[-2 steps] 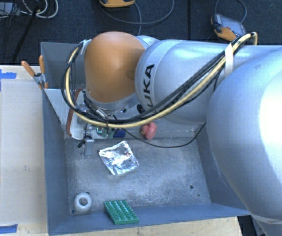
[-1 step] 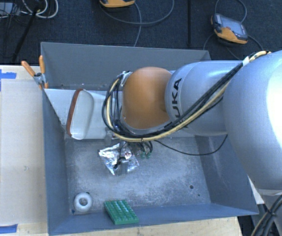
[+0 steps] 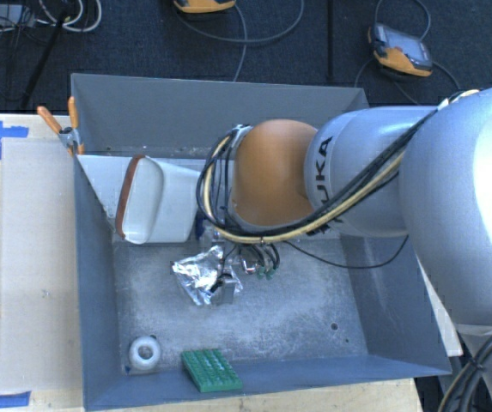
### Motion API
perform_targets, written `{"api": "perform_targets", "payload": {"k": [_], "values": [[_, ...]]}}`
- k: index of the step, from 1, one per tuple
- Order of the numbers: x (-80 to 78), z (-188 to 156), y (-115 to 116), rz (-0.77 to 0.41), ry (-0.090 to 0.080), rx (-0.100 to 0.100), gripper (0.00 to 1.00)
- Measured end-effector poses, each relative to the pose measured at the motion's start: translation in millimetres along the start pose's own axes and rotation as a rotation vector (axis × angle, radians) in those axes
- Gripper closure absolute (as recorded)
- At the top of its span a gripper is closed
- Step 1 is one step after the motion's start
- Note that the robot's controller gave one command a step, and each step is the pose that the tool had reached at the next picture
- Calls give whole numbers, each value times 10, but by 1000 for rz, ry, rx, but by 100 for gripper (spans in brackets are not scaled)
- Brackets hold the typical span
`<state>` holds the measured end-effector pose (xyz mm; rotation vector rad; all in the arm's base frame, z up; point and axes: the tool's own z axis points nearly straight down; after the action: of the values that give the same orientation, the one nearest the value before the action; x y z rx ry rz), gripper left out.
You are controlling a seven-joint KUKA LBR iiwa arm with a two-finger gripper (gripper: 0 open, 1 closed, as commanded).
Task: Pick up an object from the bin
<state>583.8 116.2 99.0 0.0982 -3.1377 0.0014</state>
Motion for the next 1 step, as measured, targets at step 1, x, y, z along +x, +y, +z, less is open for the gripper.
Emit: {"api": "perform_targets", "payload": {"k": [1], "values": [[124, -94, -63, 101, 0, -1, 0]]}}
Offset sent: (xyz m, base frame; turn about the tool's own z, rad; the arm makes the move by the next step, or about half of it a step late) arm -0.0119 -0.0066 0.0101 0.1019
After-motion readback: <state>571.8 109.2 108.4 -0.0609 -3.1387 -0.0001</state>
